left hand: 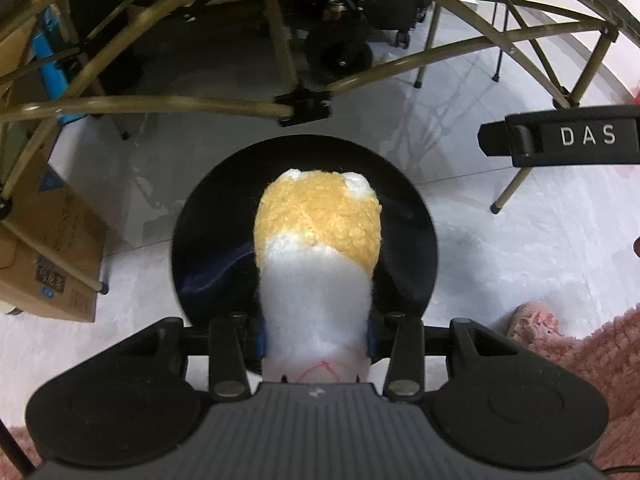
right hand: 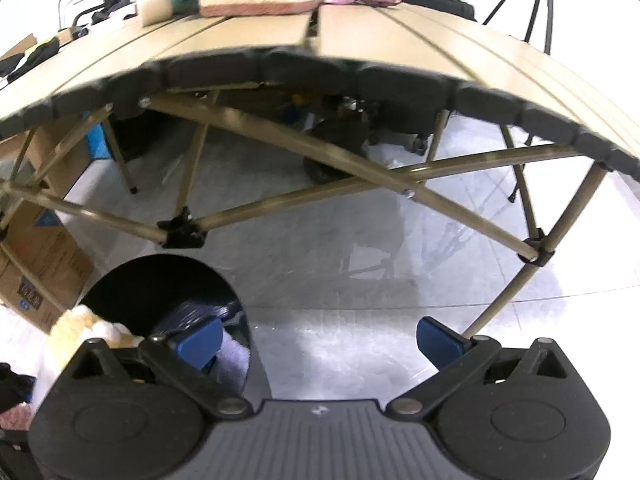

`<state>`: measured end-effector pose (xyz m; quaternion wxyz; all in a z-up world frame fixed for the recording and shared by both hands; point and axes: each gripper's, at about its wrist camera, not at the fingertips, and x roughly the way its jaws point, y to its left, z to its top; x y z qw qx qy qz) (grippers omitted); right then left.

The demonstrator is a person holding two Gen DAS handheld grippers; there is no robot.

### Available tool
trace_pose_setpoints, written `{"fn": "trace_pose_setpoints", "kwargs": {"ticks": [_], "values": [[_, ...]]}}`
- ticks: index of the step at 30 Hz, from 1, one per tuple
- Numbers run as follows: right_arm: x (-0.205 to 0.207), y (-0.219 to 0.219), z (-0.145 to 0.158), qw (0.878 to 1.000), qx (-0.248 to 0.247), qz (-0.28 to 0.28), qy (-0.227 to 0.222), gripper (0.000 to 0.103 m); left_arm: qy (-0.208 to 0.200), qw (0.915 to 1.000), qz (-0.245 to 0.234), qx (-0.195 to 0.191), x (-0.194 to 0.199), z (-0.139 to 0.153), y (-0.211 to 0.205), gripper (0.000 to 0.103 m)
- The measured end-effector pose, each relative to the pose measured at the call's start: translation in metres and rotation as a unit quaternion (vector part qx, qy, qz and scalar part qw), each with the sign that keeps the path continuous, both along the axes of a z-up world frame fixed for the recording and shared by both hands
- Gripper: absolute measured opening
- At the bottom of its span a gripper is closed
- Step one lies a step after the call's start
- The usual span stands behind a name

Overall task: Collect trash
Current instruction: 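Lower the white plush into the bin and open the left gripper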

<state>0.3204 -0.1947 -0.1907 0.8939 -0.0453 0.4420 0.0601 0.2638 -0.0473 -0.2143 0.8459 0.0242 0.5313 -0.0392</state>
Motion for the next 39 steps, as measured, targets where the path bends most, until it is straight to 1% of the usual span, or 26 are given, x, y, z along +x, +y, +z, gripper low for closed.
{"fn": "trace_pose_setpoints", "kwargs": {"ticks": [9, 17, 23, 25, 26, 27, 28, 29, 34, 39], "values": [[0.005, -0.014, -0.003, 1.0, -0.001, -0.023, 0.0, 0.103, 0.015, 0.9997, -0.004, -0.017, 0.026, -0.009, -0.015, 0.042], [0.006, -0.015, -0.009, 1.0, -0.006, -0.024, 0.008, 0.103, 0.022, 0.9996, 0.003, -0.014, 0.036, -0.014, -0.014, 0.042], [0.005, -0.013, -0.011, 1.0, -0.005, -0.021, 0.014, 0.103, 0.023, 0.9995, 0.023, -0.003, 0.038, -0.015, -0.005, 0.044], [0.005, -0.013, -0.012, 1.0, -0.004, -0.019, 0.016, 0.103, 0.023, 0.9993, 0.029, -0.002, 0.038, -0.014, -0.003, 0.05], [0.005, -0.013, -0.012, 1.0, -0.005, -0.019, 0.017, 0.103, 0.023, 0.9992, 0.032, -0.002, 0.037, -0.013, -0.001, 0.062], [0.005, -0.013, -0.012, 1.0, -0.004, -0.019, 0.018, 0.103, 0.025, 0.9989, 0.039, -0.001, 0.037, -0.012, 0.0, 0.085], [0.005, -0.014, -0.012, 1.0, -0.004, -0.02, 0.018, 0.103, 0.025, 0.9986, 0.047, 0.0, 0.037, -0.011, 0.002, 0.095], [0.005, -0.014, -0.012, 1.0, -0.004, -0.021, 0.018, 0.103, 0.022, 0.998, 0.059, 0.001, 0.037, -0.009, 0.004, 0.103], [0.005, -0.015, -0.013, 1.0, -0.003, -0.022, 0.022, 0.103, 0.035, 0.997, 0.068, 0.012, 0.04, -0.009, 0.01, 0.103], [0.005, -0.014, -0.014, 1.0, -0.003, -0.018, 0.025, 0.103, 0.046, 0.9967, 0.065, 0.014, 0.039, -0.012, 0.011, 0.103]]}}
